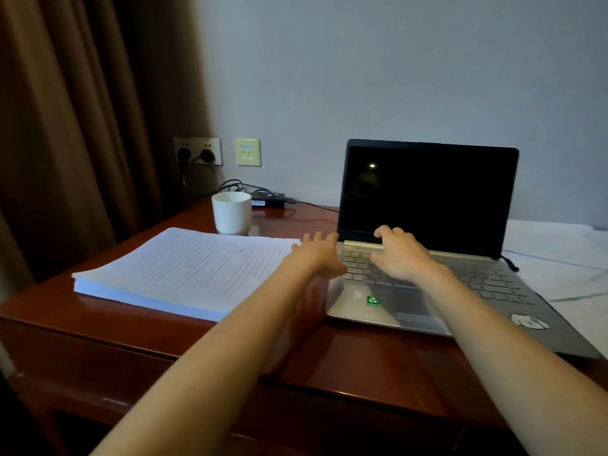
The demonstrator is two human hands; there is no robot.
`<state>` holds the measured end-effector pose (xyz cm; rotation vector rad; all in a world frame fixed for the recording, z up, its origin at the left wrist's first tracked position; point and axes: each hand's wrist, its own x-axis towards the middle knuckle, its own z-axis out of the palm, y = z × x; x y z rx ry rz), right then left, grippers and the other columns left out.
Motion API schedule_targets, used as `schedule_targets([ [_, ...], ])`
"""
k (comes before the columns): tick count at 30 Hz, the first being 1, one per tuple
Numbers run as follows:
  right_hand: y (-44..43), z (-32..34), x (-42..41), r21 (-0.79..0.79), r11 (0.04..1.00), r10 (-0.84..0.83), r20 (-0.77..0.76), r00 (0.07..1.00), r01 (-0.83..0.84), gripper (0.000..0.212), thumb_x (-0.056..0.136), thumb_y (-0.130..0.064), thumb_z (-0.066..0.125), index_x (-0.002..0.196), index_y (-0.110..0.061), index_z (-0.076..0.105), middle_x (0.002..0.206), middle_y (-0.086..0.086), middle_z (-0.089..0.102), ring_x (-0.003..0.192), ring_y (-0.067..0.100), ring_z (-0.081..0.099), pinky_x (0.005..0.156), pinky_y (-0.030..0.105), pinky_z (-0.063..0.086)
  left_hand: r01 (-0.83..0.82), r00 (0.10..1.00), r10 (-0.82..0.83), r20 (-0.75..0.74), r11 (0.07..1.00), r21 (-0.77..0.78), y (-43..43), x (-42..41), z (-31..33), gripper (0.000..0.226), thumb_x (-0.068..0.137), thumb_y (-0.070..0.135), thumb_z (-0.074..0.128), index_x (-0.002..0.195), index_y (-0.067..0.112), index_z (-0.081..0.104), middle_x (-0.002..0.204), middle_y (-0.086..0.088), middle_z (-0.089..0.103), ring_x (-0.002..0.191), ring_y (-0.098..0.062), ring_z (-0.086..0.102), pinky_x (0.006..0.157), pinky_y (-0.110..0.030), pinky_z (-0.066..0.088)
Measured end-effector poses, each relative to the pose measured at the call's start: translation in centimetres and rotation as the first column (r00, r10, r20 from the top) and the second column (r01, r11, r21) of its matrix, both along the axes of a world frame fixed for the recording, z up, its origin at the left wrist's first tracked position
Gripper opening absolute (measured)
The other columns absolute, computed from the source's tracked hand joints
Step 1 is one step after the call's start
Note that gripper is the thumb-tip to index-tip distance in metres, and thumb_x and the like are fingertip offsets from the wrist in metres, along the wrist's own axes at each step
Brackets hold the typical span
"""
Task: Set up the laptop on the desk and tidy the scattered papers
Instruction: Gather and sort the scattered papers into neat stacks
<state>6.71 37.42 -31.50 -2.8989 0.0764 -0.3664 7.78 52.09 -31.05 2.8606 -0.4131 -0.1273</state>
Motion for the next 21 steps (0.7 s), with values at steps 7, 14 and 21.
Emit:
schedule_targets([
  [7, -6.9, -0.5, -2.3, -0.041, 0.993, -0.11, -0.093, 0.99, 0.107, 0.058, 0.097, -0.031, 0.044, 0.149, -0.015, 0.021, 0.15, 0.013, 0.028, 0.137, 0.031, 0.027, 0.108, 0.039, 0.03, 0.174, 0.985, -0.174, -0.009, 0.98, 0.097, -4.9, -0.2, 0.6, 0.07, 0.096, 0.045, 0.042, 0.151, 0.022, 0.007, 0.159, -0.011, -0.001, 0.145, -0.035, -0.005, 0.116, -0.052, 0.002],
  [14, -12.3, -0.5, -4.3, -0.128, 0.975, -0.202, -0.165, 0.965, 0.182, 0.054, 0.097, -0.044, 0.038, 0.145, -0.019, 0.029, 0.144, 0.012, 0.036, 0.132, 0.031, 0.032, 0.106, 0.043, 0.03, 0.297, 0.955, -0.296, -0.026, 0.952, 0.073, -10.5, -1.4, 1.5, 0.067, 0.098, 0.047, 0.036, 0.152, 0.022, 0.006, 0.159, -0.009, -0.002, 0.146, -0.032, -0.007, 0.116, -0.051, -0.001],
  [21, -16.8, -1.0, -7.8, -0.175, 0.941, -0.325, -0.23, 0.917, 0.29, 0.055, 0.098, -0.047, 0.03, 0.147, -0.024, 0.023, 0.151, 0.011, 0.026, 0.14, 0.03, 0.02, 0.11, 0.045, 0.021, 0.418, 0.909, -0.417, -0.031, 0.907, 0.056, -16.8, -3.2, 1.0, 0.064, 0.097, 0.049, 0.035, 0.151, 0.023, 0.012, 0.159, -0.008, 0.004, 0.146, -0.031, -0.003, 0.116, -0.051, 0.002],
])
